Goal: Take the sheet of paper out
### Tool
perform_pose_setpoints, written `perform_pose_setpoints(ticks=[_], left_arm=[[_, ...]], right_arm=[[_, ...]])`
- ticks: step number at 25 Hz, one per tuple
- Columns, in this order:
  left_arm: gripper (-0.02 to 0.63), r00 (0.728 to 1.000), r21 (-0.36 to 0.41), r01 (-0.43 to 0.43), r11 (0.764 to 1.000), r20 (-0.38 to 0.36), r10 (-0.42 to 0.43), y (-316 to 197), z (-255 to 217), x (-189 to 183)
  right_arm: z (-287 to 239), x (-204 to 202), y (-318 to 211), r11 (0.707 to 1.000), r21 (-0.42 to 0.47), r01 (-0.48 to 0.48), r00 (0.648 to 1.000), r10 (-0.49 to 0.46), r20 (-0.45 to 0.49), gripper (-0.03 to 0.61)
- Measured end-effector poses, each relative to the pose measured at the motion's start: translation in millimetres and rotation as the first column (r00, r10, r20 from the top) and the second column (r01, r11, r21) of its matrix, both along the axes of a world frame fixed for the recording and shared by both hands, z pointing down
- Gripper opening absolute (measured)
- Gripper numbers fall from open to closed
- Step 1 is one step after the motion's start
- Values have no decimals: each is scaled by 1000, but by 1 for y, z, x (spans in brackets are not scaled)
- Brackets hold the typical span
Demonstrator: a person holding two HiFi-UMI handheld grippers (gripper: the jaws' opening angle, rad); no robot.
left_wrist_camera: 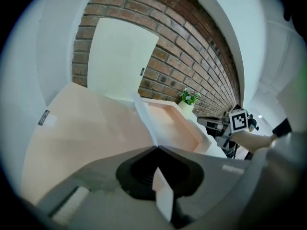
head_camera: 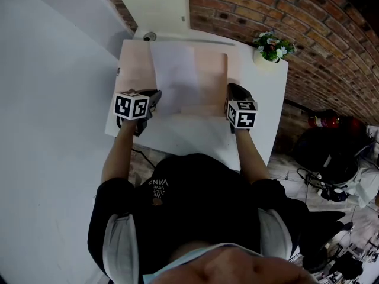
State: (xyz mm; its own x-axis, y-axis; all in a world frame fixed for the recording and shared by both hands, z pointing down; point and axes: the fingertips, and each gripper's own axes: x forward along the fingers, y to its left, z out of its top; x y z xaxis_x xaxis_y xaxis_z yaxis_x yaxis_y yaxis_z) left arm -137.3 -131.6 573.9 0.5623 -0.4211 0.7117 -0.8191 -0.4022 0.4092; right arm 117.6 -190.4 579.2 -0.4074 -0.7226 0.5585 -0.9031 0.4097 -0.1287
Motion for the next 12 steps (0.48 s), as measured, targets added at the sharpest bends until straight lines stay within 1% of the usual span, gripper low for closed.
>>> perform_pose_setpoints(ticks=[6, 12], left_arm=[[2, 1000, 34, -18, 999, 26, 17, 5, -10, -9], [2, 992, 81, -84, 993, 106, 75, 8, -21, -16]], right_arm=[[0, -10, 7, 1000, -2, 8, 1000, -8, 11, -2], [1, -20, 12, 1000, 2, 13, 1000, -13, 22, -2]])
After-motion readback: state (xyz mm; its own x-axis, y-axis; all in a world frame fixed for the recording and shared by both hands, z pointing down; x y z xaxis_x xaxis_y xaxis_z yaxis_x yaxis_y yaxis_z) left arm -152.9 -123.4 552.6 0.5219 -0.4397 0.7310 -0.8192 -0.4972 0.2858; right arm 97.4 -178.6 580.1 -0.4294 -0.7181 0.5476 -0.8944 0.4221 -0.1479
